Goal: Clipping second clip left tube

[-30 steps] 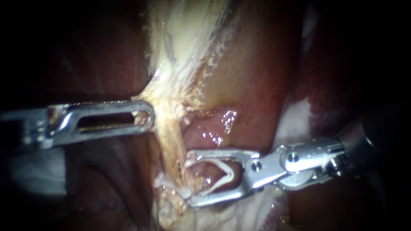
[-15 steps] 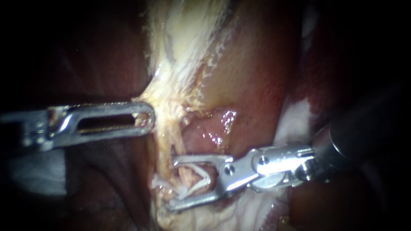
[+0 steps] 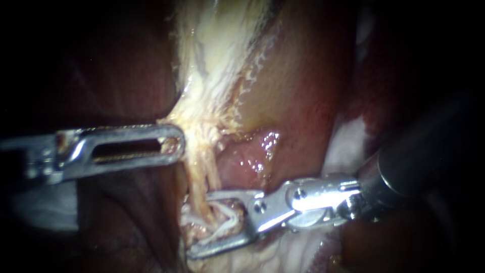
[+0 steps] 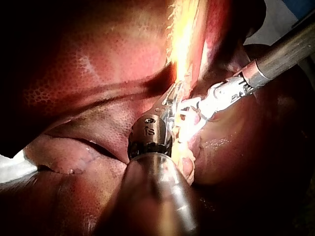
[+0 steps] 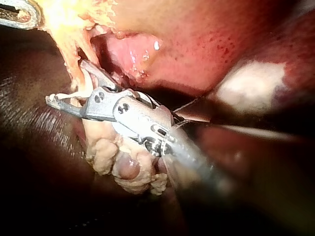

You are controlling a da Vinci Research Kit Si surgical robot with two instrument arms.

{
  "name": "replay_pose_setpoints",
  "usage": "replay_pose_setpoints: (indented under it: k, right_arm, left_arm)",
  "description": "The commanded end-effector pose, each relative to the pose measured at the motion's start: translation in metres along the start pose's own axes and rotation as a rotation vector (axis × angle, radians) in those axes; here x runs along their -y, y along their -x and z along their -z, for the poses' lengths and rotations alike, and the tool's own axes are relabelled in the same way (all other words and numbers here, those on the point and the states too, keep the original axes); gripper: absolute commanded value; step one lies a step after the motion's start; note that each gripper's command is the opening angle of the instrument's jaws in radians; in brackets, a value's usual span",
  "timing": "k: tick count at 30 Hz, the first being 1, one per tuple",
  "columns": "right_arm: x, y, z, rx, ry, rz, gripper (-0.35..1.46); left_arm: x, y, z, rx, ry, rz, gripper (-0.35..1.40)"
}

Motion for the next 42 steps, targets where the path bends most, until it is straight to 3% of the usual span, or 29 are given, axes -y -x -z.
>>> replay_pose_setpoints:
  k: [1,6,14,18,20,22,23,26,42]
  right_arm:
    - [0.0002,-0.0003,-0.0001,-0.002,-0.007,-0.005,0.6]
    - [0.0003,-0.0002,-0.0014,-0.003,-0.024,-0.018,0.6]
    - [-0.0005,0.0009,-0.0032,-0.004,-0.02,-0.03,0.56]
    - [-0.0009,0.0012,-0.0029,0.028,0.002,-0.032,0.49]
    - [-0.0009,0.0011,-0.0024,0.03,0.0,-0.033,0.35]
    - [-0.0008,0.0011,-0.0017,0.031,0.015,-0.034,-0.04]
    - [-0.0008,0.001,-0.0014,0.032,0.026,-0.035,-0.34]
    - [-0.0011,0.0004,-0.0007,0.038,0.079,-0.04,-0.35]
    - [-0.0013,0.0007,-0.0005,0.053,0.084,-0.012,-0.35]
  left_arm:
    - [0.0,-0.0001,-0.0001,-0.001,-0.001,0.0,-0.35]
    - [-0.0001,0.0,-0.0001,-0.001,-0.001,0.0,-0.35]
    - [-0.0001,0.0,-0.0002,-0.001,-0.001,0.0,-0.35]
    - [-0.0001,0.0,-0.0002,-0.001,-0.001,0.0,-0.35]
    - [-0.0001,0.0,-0.0002,-0.001,-0.001,0.0,-0.35]
    - [-0.0001,0.0,-0.0001,-0.001,-0.001,0.0,-0.35]
    - [-0.0001,0.0,-0.0001,-0.001,-0.001,0.0,-0.35]
    - [-0.0001,0.0,-0.0001,-0.001,-0.001,0.0,-0.35]
    - [-0.0001,0.0,-0.0001,-0.001,-0.001,0.0,-0.35]
